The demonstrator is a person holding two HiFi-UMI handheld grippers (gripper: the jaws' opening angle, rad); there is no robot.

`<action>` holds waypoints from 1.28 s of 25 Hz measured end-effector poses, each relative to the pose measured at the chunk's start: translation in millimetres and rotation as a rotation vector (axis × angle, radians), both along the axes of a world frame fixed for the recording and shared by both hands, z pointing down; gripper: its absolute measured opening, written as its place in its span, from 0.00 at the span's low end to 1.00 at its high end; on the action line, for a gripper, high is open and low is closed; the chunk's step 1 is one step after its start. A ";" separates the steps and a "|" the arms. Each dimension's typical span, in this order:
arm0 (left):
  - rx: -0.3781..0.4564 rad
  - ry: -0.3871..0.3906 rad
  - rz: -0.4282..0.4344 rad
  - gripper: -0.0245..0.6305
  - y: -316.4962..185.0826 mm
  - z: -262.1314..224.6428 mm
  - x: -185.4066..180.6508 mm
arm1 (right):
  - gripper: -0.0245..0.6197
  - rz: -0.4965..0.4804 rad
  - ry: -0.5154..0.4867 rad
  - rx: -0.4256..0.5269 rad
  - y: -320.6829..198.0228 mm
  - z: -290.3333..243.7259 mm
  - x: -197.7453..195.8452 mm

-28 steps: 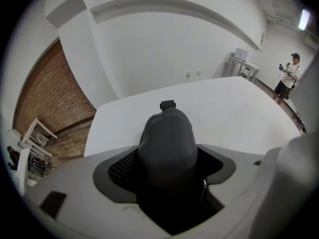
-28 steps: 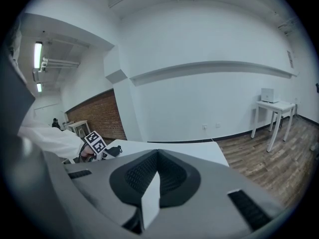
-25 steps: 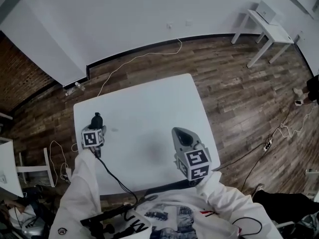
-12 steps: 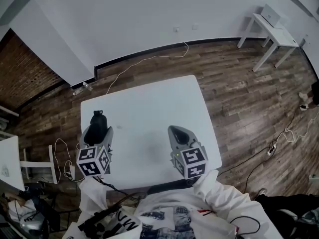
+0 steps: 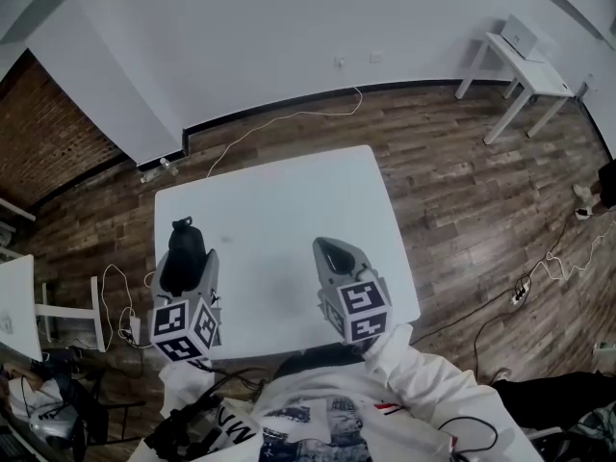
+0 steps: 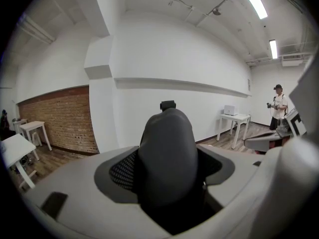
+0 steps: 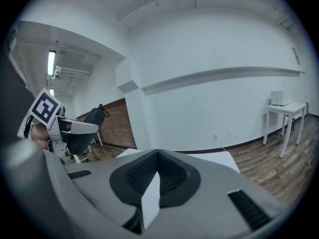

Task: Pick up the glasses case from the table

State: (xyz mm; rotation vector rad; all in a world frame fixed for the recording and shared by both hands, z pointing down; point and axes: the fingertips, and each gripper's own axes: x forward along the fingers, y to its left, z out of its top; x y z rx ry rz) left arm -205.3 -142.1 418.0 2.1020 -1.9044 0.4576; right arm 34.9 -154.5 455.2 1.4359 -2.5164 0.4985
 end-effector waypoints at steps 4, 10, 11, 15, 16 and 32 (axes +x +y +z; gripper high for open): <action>0.021 0.011 0.000 0.60 4.9 -5.0 4.3 | 0.05 0.011 -0.012 0.002 3.4 -8.8 0.8; 0.028 0.003 0.004 0.60 12.9 -6.0 10.7 | 0.04 0.015 0.007 0.038 6.7 -23.6 3.9; 0.029 0.003 0.004 0.60 13.6 -6.2 11.3 | 0.04 0.015 0.007 0.039 7.3 -24.0 4.3; 0.034 -0.001 0.003 0.60 15.0 -6.4 14.5 | 0.04 0.007 0.005 0.031 10.1 -22.6 5.3; 0.033 -0.001 0.003 0.60 15.0 -6.4 14.9 | 0.04 0.005 0.004 0.028 10.7 -22.2 5.1; 0.039 -0.004 0.006 0.60 16.0 -9.5 27.4 | 0.04 0.013 -0.004 0.014 13.9 -20.1 17.8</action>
